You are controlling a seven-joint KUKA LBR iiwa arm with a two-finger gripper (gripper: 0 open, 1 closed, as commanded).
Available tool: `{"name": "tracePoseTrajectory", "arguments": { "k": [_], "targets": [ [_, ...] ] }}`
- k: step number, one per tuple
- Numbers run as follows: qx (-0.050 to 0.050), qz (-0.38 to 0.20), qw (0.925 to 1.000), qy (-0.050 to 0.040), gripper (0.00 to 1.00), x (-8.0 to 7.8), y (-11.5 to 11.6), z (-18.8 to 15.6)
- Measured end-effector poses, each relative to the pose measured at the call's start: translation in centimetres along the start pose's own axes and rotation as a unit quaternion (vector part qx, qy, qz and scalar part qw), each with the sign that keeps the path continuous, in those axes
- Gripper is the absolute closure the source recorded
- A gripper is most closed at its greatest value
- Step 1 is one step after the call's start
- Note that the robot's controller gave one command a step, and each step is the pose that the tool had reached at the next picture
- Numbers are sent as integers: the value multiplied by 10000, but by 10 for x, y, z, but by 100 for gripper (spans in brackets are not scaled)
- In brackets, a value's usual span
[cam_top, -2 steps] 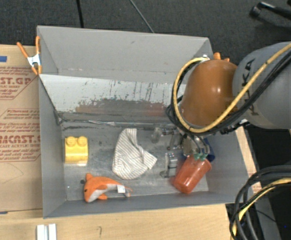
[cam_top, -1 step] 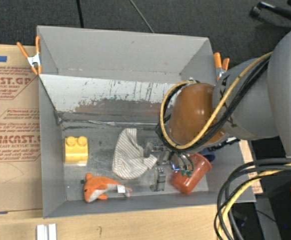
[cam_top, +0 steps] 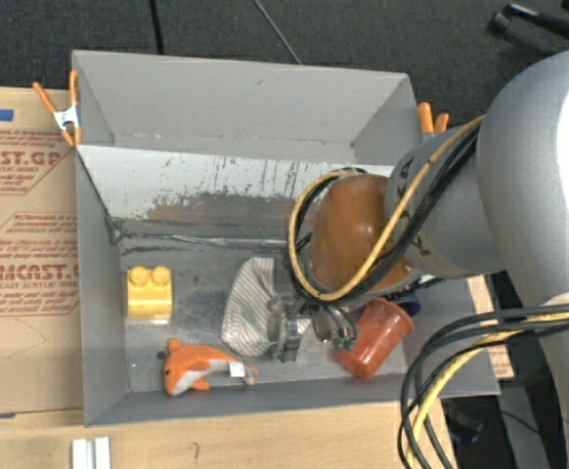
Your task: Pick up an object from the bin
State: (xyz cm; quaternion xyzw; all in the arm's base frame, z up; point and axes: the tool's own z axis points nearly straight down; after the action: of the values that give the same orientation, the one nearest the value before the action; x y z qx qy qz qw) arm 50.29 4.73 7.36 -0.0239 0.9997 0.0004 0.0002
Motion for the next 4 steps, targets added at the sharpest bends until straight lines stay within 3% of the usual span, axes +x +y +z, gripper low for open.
{"name": "tracePoseTrajectory", "arguments": {
  "k": [1,2,3,4],
  "targets": [
    [0,0,10000,0,100,0,0,0],
    [3,-16,10000,35,100,0,-3,-53],
    [3,-39,10000,-14,100,-2,-2,-103],
    [3,-5,10000,33,100,4,-3,-150]
  ]
}}
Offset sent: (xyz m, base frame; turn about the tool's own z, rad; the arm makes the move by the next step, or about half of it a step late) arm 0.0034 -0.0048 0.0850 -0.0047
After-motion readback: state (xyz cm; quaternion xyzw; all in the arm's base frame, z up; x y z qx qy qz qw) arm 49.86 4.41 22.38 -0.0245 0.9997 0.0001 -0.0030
